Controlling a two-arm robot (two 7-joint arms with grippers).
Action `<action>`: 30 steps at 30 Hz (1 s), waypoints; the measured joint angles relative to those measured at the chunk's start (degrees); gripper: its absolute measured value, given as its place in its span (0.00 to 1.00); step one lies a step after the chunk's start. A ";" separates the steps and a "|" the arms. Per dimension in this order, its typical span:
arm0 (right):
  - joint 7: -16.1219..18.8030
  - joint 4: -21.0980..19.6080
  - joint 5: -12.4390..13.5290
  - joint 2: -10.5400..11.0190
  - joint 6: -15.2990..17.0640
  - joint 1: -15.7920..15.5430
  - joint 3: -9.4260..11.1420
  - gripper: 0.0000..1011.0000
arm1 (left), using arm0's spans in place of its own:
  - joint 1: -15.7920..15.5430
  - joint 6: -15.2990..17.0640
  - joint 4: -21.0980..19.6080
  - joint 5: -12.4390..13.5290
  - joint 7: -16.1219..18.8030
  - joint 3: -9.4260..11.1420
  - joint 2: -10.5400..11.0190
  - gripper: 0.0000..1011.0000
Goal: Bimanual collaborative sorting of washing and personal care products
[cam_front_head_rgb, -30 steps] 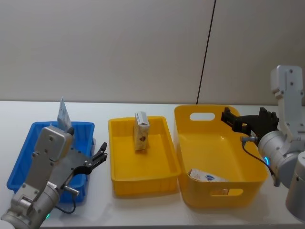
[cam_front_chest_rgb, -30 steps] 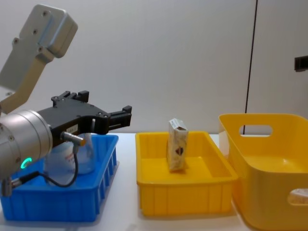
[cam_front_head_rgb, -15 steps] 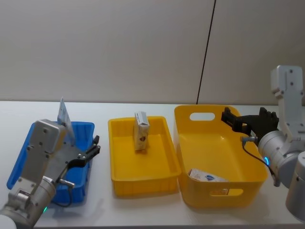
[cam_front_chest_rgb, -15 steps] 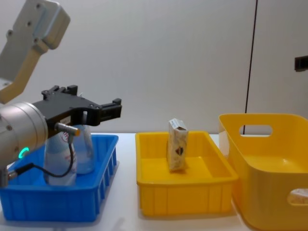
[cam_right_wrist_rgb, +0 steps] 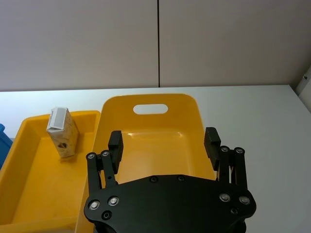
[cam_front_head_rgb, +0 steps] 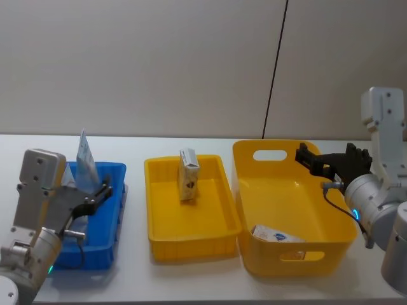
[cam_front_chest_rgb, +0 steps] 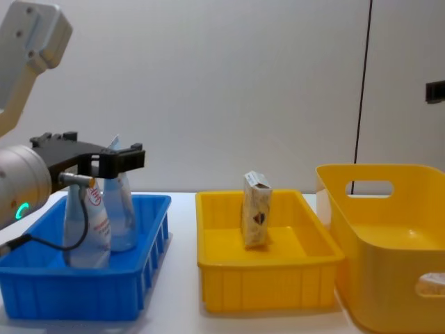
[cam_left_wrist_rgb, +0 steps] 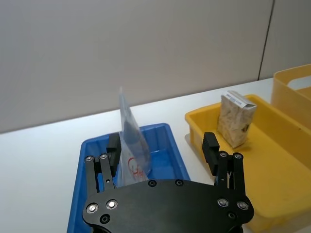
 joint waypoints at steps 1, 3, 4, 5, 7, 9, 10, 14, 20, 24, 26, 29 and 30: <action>0.00 0.00 0.00 0.00 0.00 0.00 0.00 0.99 | 0.00 0.59 0.22 -0.32 0.24 -0.40 -0.32 0.99; 0.00 0.00 0.00 0.00 0.00 0.00 0.00 0.99 | -0.02 1.46 0.66 -0.94 0.56 -1.05 -0.85 0.99; 0.00 0.00 0.00 0.00 0.00 0.00 0.00 0.99 | -0.02 1.66 0.80 -1.09 0.62 -1.20 -1.03 0.99; 0.00 0.00 0.00 0.00 0.00 0.00 0.00 0.99 | -0.03 2.16 1.20 -1.47 0.76 -1.61 -1.33 0.99; 0.00 0.00 0.01 0.00 0.00 0.00 0.00 0.99 | -0.03 2.63 1.60 -1.86 0.87 -1.94 -1.60 0.99; 0.00 0.00 0.01 0.00 0.00 0.00 0.00 0.99 | -0.04 2.97 2.08 -2.20 0.92 -2.31 -1.94 0.99; -0.01 0.00 0.01 0.00 0.00 0.00 0.00 0.99 | -0.07 3.26 2.46 -2.54 0.95 -2.59 -2.16 0.99; 0.00 0.00 0.01 0.00 0.00 0.00 0.00 0.99 | -0.21 3.82 3.85 -3.42 0.94 -3.35 -2.92 0.99; 0.00 0.00 0.01 0.00 0.00 0.00 0.00 0.99 | -0.72 4.15 6.22 -4.52 0.62 -4.20 -4.07 0.99; -0.01 0.00 0.01 0.00 0.00 0.00 0.00 0.99 | -1.37 4.10 8.06 -4.95 0.30 -4.56 -4.86 0.99; -0.01 0.00 0.01 0.00 0.00 0.00 0.00 0.99 | -1.87 3.95 9.34 -5.14 0.08 -4.72 -5.34 0.99; -0.01 0.00 0.01 0.00 0.00 0.00 0.00 0.99 | -2.46 3.66 10.64 -5.35 -0.18 -4.87 -5.86 0.99; -0.01 0.00 0.01 0.00 0.00 0.00 0.00 0.99 | -2.75 3.48 11.30 -5.48 -0.36 -4.92 -6.09 0.99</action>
